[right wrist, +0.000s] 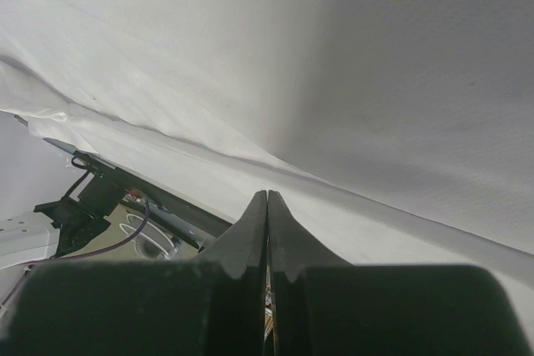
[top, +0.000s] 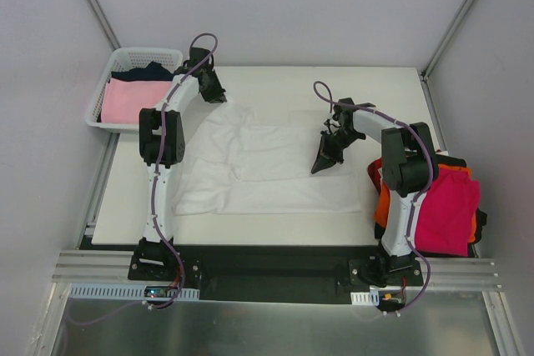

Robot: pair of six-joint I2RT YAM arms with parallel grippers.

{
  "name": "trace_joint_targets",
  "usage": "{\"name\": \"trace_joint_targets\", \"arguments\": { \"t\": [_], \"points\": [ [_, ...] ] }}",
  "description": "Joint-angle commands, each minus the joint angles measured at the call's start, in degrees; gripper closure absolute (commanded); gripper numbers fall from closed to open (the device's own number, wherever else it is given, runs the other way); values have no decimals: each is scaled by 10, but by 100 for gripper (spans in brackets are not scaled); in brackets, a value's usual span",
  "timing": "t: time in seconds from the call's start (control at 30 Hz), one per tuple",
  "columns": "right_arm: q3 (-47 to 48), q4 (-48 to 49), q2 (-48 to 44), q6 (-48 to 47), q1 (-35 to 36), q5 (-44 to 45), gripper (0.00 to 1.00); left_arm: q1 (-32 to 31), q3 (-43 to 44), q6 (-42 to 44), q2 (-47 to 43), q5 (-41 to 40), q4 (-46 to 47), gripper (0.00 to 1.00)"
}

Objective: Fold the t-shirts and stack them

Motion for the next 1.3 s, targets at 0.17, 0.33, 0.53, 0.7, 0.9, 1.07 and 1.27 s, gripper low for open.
{"name": "trace_joint_targets", "arguments": {
  "t": [0.17,0.33,0.53,0.7,0.9,1.07,1.27],
  "points": [
    [14,-11,-6,-9,0,-5,99,-2,-4,8,-29,-12,-1,99],
    [15,-10,-6,-9,0,-5,99,-2,-4,9,-45,-13,-1,99],
    [17,-9,-9,-7,0,-4,99,-2,-13,12,-78,-13,-1,100],
    [21,-10,-12,-5,0,-4,99,-6,-36,13,-115,-10,-1,100],
    [25,-8,-14,-4,-3,11,99,-20,-67,17,-156,-3,-1,100],
    [59,-8,-11,5,-47,27,99,-42,-108,20,-187,-3,-1,100],
    [96,-1,3,14,-123,51,89,-64,-151,20,-213,-14,-1,100]
  ]
}}
